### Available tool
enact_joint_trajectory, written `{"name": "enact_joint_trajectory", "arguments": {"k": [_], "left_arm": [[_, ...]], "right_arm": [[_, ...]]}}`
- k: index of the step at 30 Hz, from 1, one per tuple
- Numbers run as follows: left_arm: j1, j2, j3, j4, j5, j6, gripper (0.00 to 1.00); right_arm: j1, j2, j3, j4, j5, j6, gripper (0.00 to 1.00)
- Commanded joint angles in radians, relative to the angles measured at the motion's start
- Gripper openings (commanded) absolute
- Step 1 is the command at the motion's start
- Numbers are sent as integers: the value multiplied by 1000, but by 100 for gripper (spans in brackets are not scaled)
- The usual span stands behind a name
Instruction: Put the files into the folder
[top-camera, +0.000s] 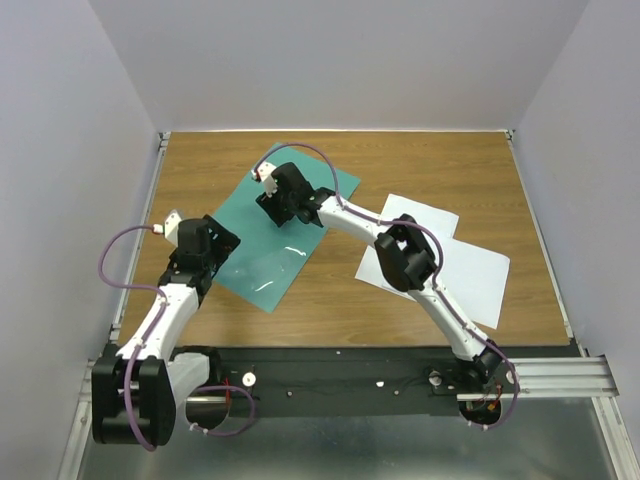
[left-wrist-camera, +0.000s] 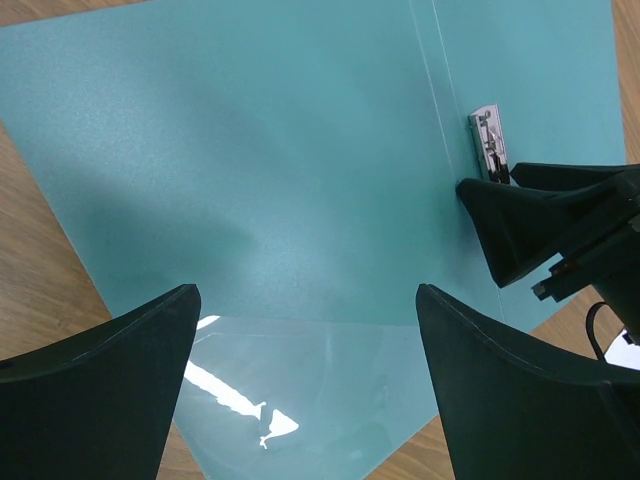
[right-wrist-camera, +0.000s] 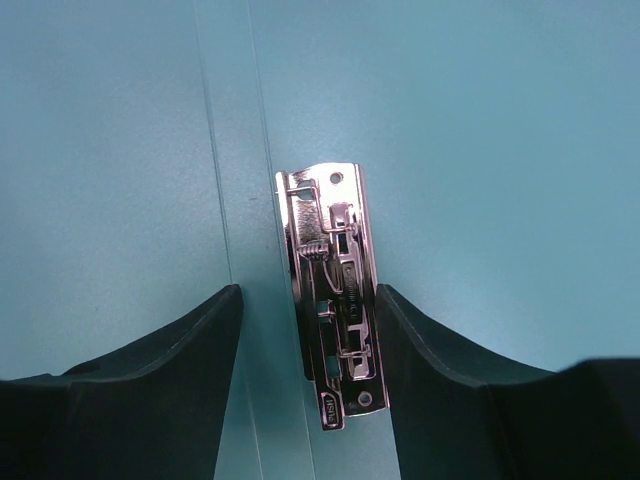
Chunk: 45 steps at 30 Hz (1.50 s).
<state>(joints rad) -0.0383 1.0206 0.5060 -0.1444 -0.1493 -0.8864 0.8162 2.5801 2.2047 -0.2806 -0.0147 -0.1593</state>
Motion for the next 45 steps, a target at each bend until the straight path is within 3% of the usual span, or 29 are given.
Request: {"name": "enact_joint_trajectory", "arguments": {"k": [1, 7, 13, 30, 34, 38, 45], "left_arm": [[9, 32, -20, 37, 33, 15, 98], [9, 75, -18, 66, 59, 15, 98], [9, 127, -4, 100, 96, 23, 98], [-31, 191, 68, 167, 179, 89, 98], [-89, 214, 97, 180, 180, 93, 98], [-141, 239, 127, 190, 177, 93, 98], [-247, 260, 161, 198, 160, 93, 98]], "right_arm": [[-2, 37, 20, -8, 59, 4, 57], [-9, -1, -54, -8, 116, 59, 35], [-11, -55, -158, -8, 231, 187, 26], [-11, -282, -490, -14, 430, 518, 24], [-12, -325, -552, -20, 415, 602, 24], [-12, -354, -598, -49, 507, 702, 24], [-26, -396, -628, -80, 559, 719, 25]]}}
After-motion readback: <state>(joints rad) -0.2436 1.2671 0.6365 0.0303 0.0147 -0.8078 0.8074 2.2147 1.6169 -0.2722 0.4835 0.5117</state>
